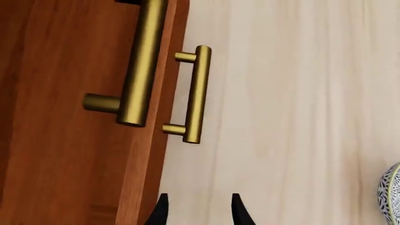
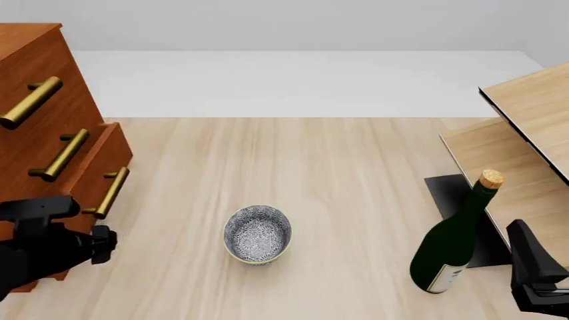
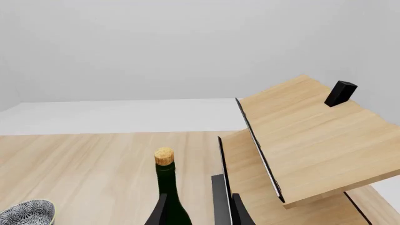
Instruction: Close the bottom drawer of the cabinet and open the top drawer.
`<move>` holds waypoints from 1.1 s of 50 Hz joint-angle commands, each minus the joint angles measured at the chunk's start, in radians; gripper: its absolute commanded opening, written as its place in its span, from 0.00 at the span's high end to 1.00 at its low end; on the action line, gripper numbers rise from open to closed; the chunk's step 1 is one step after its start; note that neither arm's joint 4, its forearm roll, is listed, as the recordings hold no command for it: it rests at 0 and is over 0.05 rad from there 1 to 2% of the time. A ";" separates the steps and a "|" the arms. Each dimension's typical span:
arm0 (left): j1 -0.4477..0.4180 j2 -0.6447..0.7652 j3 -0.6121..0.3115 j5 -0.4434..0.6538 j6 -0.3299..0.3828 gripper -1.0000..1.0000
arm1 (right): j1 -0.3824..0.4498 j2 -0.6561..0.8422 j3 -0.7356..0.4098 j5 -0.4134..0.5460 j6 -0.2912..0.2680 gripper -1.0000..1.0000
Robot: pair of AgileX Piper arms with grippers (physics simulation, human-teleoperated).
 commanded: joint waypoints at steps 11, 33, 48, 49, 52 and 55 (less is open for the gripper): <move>0.098 0.009 0.011 -0.036 0.090 0.00 | 0.000 0.000 0.000 0.001 -0.001 0.00; 0.171 -0.003 0.021 -0.040 0.155 0.00 | 0.000 0.000 0.000 0.001 -0.001 0.00; 0.179 -0.019 0.021 -0.033 0.162 0.00 | 0.000 0.000 0.000 0.001 0.000 0.00; 0.181 -0.016 0.022 -0.033 0.161 0.00 | 0.000 0.000 0.000 0.000 0.000 0.00; 0.178 -0.017 0.022 -0.033 0.159 0.00 | 0.000 0.000 0.000 0.001 -0.001 0.00; 0.173 -0.015 0.021 -0.034 0.155 0.00 | 0.000 0.000 0.000 0.001 0.000 0.00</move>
